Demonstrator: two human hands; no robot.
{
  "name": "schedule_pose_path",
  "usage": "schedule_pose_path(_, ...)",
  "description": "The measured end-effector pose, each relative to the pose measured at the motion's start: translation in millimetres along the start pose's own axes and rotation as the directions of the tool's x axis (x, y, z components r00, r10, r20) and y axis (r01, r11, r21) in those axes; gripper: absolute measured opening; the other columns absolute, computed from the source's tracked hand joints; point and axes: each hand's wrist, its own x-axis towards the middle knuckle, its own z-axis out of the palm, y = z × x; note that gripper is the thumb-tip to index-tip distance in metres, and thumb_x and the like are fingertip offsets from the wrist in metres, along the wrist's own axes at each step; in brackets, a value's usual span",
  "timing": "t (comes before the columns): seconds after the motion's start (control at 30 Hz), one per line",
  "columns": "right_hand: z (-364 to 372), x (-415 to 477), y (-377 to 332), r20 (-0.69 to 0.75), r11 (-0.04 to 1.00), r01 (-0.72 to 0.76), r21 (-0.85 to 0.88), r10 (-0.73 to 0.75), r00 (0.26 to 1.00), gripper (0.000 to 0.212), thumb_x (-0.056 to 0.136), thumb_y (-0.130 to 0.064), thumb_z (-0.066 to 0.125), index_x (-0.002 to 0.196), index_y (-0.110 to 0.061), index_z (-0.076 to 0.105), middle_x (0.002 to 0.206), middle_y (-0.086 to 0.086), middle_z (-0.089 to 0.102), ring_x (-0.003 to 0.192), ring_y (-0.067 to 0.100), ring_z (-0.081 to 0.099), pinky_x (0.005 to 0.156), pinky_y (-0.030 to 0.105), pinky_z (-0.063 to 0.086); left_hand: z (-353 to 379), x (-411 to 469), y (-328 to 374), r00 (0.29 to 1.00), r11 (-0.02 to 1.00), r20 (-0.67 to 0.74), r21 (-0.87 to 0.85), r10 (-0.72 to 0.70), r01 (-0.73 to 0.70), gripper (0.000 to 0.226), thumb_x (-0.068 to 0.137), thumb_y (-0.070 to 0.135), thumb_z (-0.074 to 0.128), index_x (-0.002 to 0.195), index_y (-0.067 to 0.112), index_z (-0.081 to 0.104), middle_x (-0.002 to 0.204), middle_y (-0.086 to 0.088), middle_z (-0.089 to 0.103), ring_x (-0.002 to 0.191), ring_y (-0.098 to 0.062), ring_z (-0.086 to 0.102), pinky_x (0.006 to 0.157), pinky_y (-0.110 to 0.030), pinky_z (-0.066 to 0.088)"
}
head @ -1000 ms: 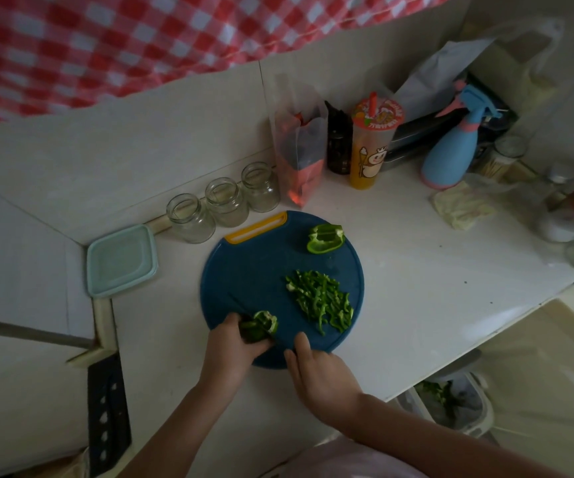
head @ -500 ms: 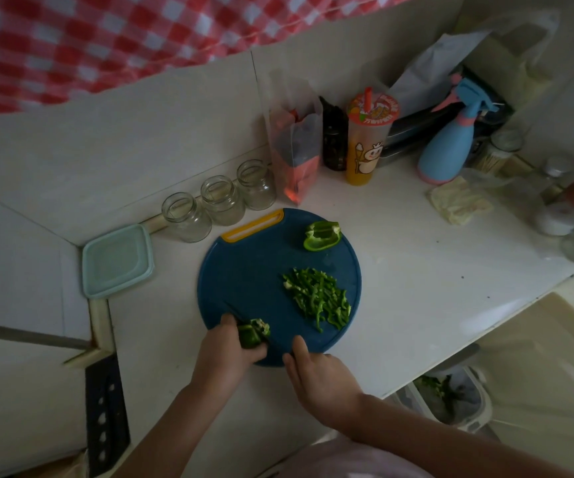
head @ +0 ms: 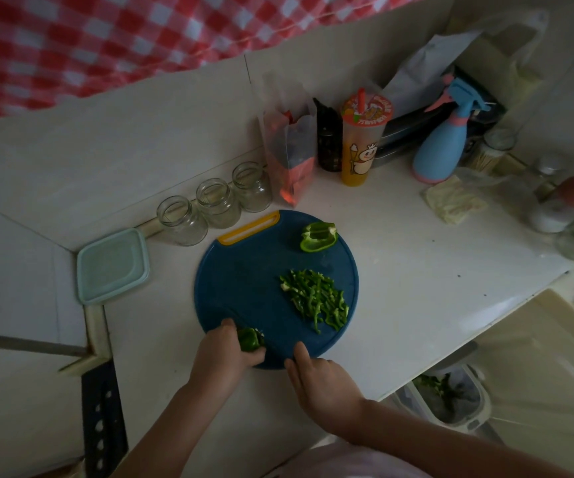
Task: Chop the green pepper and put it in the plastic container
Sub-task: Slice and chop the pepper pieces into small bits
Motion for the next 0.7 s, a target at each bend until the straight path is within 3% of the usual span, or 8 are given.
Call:
schedule_pose_path(0.17, 2.8, 1.5, -0.4, -0.005, 1.000, -0.004, 0.014, 0.004, 1.000, 0.030, 0.102, -0.040, 0.022, 0.109, -0.014, 0.034, 0.073, 0.009, 0.054, 0.065, 0.031, 0.047, 0.061, 0.036, 0.033, 2.5, 0.0, -7.5, 0.996, 0.998, 0.080, -0.048, 0.047, -0.043, 0.054, 0.065, 0.036, 0.082, 0.098, 0.011, 0.047, 0.089, -0.003, 0.062, 0.078, -0.016, 0.060, 0.063, -0.022, 0.043)
schedule_pose_path(0.37, 0.5, -1.5, -3.9, -0.008, 0.998, 0.050, 0.045, -0.050, 0.999, 0.021, 0.103, -0.039, 0.023, 0.096, -0.019, 0.027, 0.060, -0.005, 0.035, 0.059, 0.025, 0.038, 0.060, 0.035, 0.029, 12.0, -2.9, -7.9, 0.999, 0.995, -0.019, -0.092, 0.029, -0.030, 0.056, 0.068, 0.031, 0.079, 0.106, 0.005, 0.049, 0.098, -0.008, 0.065, 0.092, -0.024, 0.063, 0.067, -0.022, 0.041)
schedule_pose_path(0.57, -0.9, -1.0, -3.7, -0.019, 0.998, 0.036, -0.054, -0.038, 0.999, 0.030, 0.103, -0.038, 0.021, 0.107, -0.012, 0.036, 0.075, 0.012, 0.056, 0.059, 0.026, 0.037, 0.060, 0.036, 0.031, 13.8, -0.8, -8.7, 0.998, 0.996, 0.027, -0.064, 0.058, -0.056, 0.061, 0.066, 0.035, 0.079, 0.111, 0.010, 0.046, 0.097, -0.003, 0.064, 0.090, -0.021, 0.063, 0.069, -0.025, 0.046)
schedule_pose_path(0.7, 0.3, -0.6, -5.7, 0.008, 1.000, -0.009, 0.029, 0.009, 1.000, 0.029, 0.103, -0.038, 0.023, 0.107, -0.012, 0.035, 0.075, 0.011, 0.055, 0.061, 0.026, 0.040, 0.060, 0.036, 0.032, 14.8, -0.8, -8.4, 0.998, 0.997, 0.044, -0.059, 0.052, -0.049, 0.063, 0.064, 0.038, 0.080, 0.110, 0.011, 0.046, 0.097, -0.003, 0.064, 0.090, -0.021, 0.063, 0.072, -0.029, 0.049)
